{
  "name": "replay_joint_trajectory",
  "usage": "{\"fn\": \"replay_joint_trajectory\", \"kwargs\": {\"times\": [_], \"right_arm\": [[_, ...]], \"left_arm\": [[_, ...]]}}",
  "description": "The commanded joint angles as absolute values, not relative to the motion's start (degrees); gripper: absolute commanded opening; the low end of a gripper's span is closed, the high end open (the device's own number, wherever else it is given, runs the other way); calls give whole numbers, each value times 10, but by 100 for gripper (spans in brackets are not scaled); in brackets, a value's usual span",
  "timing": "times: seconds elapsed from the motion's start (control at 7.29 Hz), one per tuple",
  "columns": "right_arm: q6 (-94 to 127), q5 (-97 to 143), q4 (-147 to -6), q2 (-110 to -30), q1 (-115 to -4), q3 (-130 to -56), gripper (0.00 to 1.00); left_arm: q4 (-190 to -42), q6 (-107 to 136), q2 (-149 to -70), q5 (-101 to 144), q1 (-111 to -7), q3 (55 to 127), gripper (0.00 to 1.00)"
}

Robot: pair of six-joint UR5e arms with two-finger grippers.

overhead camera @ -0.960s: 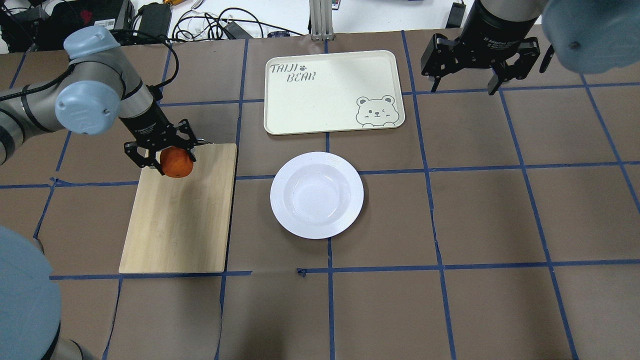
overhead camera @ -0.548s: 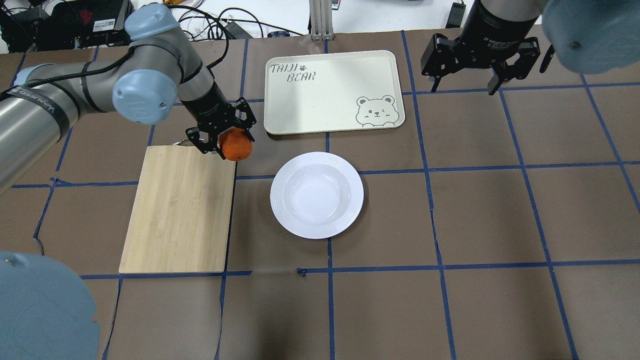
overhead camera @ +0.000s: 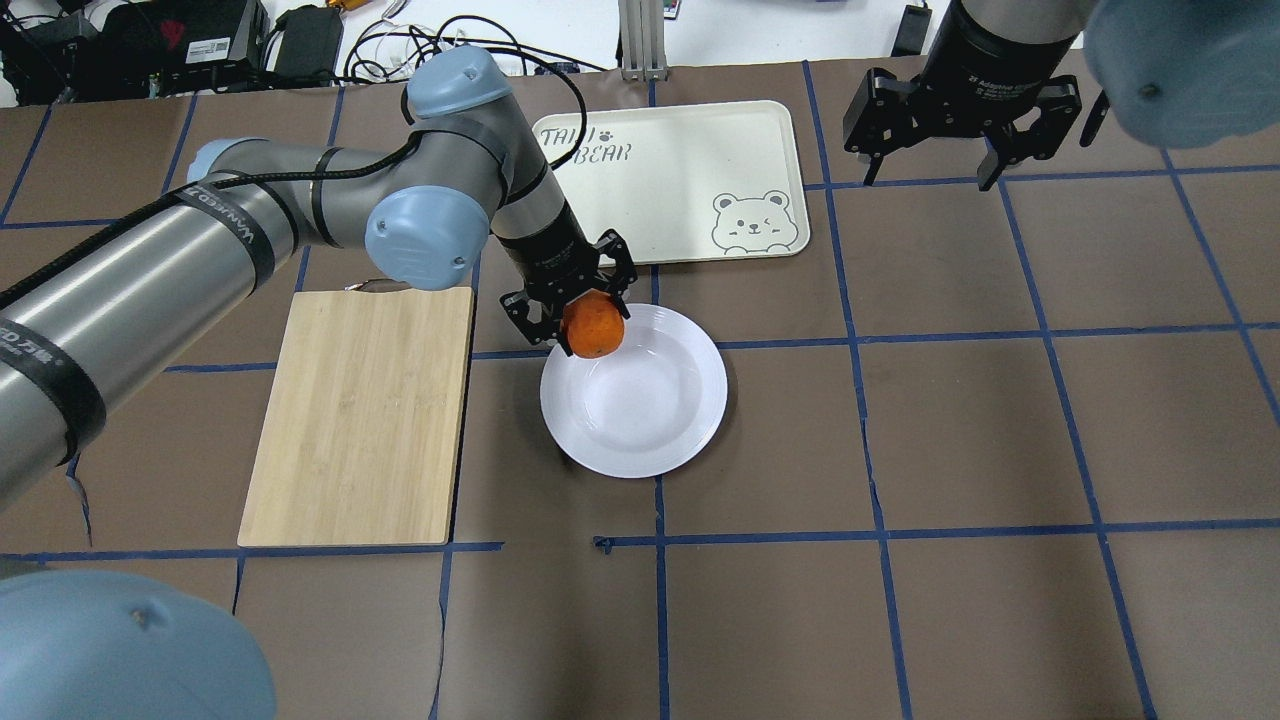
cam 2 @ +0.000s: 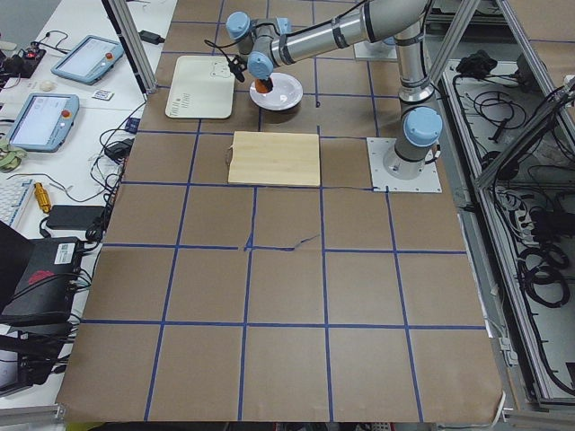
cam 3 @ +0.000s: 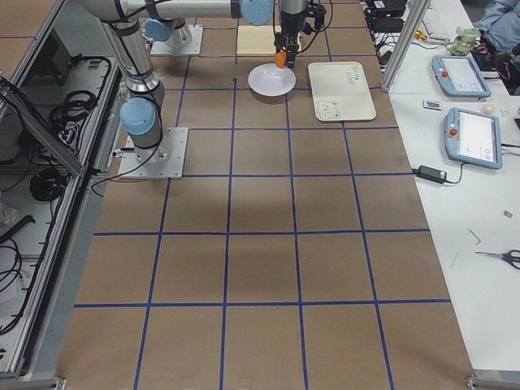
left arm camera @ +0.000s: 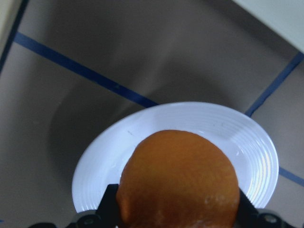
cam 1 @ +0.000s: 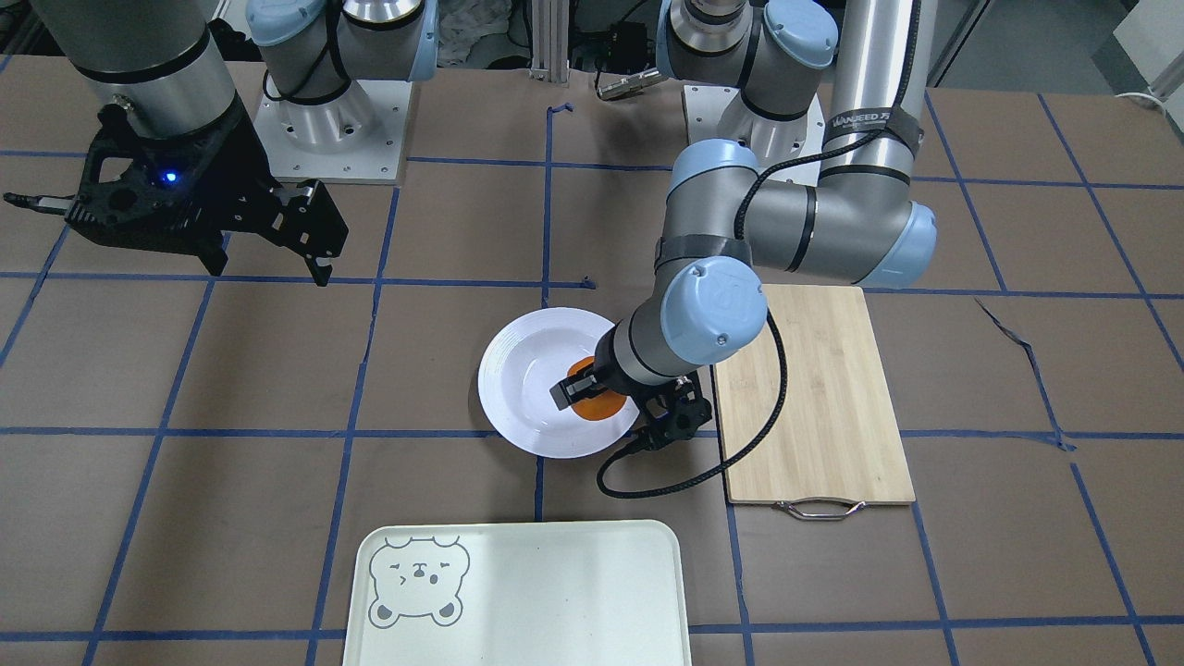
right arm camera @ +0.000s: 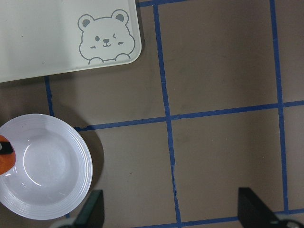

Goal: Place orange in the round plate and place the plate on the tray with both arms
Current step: 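Carry the orange with the left gripper and lower it onto the white plate, then open the left gripper and lift it away from the plate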

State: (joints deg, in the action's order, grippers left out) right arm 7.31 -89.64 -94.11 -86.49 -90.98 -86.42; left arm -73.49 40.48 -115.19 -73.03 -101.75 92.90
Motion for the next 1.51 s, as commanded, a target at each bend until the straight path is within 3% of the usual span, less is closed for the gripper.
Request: {"fn": "replay_joint_trajectory", "kwargs": {"times": [0.0,0.14,0.55,0.96,1.37], "right_arm": [[75,-896,-941,-865,-910,-866,100],[76,-896,-940,-865,-910,-866,100],[76,-891,-942,-865,-910,-866,100],[76,-808,-954,-825,-913,-881,100],[78,-731,-1086,-780,-920,-1010,100]], "left_arm": [[-733,429,-1153,-733,-1041,947,83],[-732,426,-1147,-734,-1042,946,100],[-737,347,-1108,-835,-1000,892,100],[-773,122,-1064,-838,-850,864,100],[-770,96,-1020,-869,-815,865,100]]}}
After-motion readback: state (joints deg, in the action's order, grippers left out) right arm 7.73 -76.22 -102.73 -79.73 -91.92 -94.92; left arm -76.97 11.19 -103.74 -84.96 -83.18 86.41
